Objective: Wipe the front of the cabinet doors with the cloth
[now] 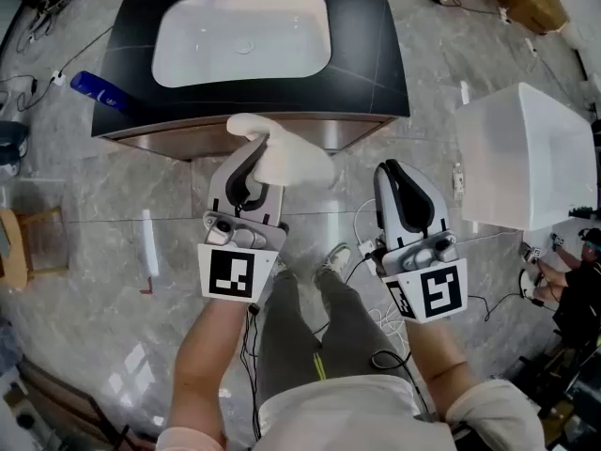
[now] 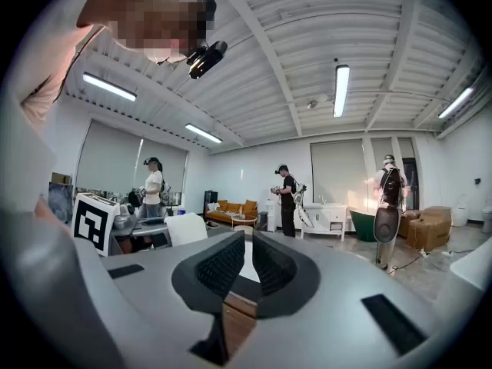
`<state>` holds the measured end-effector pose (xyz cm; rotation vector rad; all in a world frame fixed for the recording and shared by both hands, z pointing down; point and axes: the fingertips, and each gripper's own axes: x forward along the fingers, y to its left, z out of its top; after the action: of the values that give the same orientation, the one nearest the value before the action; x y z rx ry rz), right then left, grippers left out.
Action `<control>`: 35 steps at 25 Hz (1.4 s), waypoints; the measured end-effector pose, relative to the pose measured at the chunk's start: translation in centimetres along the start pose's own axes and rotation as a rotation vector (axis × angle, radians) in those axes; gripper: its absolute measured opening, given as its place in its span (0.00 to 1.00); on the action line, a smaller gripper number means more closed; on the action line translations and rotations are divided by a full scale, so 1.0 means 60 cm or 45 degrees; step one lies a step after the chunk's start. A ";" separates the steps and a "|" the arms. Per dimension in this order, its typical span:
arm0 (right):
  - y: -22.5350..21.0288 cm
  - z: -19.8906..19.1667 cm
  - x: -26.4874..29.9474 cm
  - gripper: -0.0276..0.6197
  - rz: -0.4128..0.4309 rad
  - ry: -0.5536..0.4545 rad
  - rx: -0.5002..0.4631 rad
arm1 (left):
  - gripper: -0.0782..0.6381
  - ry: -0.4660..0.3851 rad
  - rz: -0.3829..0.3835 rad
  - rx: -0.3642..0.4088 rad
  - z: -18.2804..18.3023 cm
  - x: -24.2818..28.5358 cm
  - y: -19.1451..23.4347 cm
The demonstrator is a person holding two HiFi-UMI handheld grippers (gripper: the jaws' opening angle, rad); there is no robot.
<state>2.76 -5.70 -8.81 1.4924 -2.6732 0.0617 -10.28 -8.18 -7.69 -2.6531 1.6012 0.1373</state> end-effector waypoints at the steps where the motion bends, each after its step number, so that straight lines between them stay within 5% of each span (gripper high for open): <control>1: 0.002 0.020 -0.006 0.13 -0.005 -0.005 0.002 | 0.18 -0.008 0.006 0.006 0.027 -0.005 0.002; 10: 0.008 0.179 -0.048 0.13 -0.034 -0.075 -0.017 | 0.18 -0.090 0.049 0.153 0.243 -0.044 0.010; 16: -0.003 0.271 -0.091 0.13 -0.070 -0.135 -0.038 | 0.18 -0.188 0.097 0.166 0.364 -0.086 0.012; 23: -0.012 0.324 -0.157 0.13 -0.109 -0.165 -0.035 | 0.18 -0.330 0.168 0.250 0.473 -0.164 0.007; 35: -0.032 0.366 -0.201 0.13 -0.070 -0.255 -0.020 | 0.18 -0.279 0.222 0.325 0.479 -0.204 -0.034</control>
<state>9.62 1.91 -31.75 1.6481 -2.7740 -0.1180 -15.70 5.84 -35.14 -2.2253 1.6507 0.2059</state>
